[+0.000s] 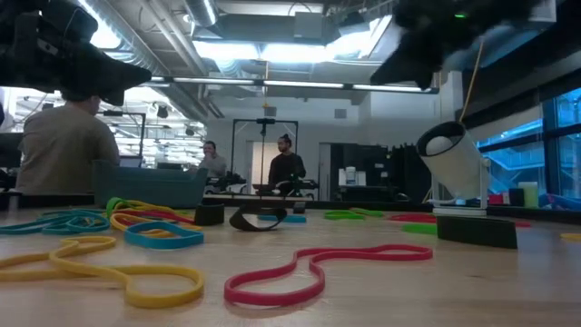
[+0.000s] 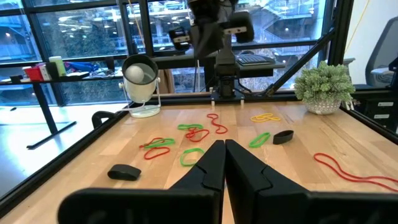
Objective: Pick and place rubber bands into bin
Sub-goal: Put the green rubber band into the bin
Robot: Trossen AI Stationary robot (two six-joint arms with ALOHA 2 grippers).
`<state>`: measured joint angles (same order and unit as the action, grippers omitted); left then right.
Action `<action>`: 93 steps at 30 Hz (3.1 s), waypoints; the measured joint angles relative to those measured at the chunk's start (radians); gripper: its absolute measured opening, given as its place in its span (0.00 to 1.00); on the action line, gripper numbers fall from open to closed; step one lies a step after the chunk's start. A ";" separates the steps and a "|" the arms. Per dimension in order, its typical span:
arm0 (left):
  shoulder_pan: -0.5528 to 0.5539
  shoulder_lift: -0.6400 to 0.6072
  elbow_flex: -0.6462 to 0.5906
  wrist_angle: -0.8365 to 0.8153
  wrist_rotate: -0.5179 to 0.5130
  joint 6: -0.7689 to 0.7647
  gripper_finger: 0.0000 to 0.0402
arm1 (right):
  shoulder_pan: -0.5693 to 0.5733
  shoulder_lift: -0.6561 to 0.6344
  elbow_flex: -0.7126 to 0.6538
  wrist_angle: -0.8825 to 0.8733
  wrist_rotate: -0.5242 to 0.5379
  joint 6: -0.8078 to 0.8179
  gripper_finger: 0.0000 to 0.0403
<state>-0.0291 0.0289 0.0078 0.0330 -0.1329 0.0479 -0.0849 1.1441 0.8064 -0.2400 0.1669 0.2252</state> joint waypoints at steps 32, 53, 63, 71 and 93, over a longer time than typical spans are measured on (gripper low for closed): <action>0.000 0.000 0.000 0.000 0.000 0.000 0.01 | -0.141 0.819 0.556 -0.544 -0.147 0.216 0.31; 0.000 0.000 0.000 0.000 -0.003 -0.138 0.01 | -0.141 0.825 0.495 -0.470 -0.108 0.267 0.26; 0.000 0.000 0.000 0.009 -0.058 -0.114 0.01 | -0.139 0.819 0.426 -0.402 -0.103 0.240 0.26; 0.000 0.000 0.000 0.017 -0.083 -0.223 0.01 | -0.136 0.819 0.418 -0.383 -0.101 0.216 0.26; 0.000 0.000 0.000 0.089 -0.235 -0.483 0.36 | -0.134 0.823 0.416 -0.372 -0.105 0.272 0.14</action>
<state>-0.0292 0.0288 0.0078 0.1215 -0.3681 -0.4355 -0.2192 1.9667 1.2228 -0.6120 0.0624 0.4977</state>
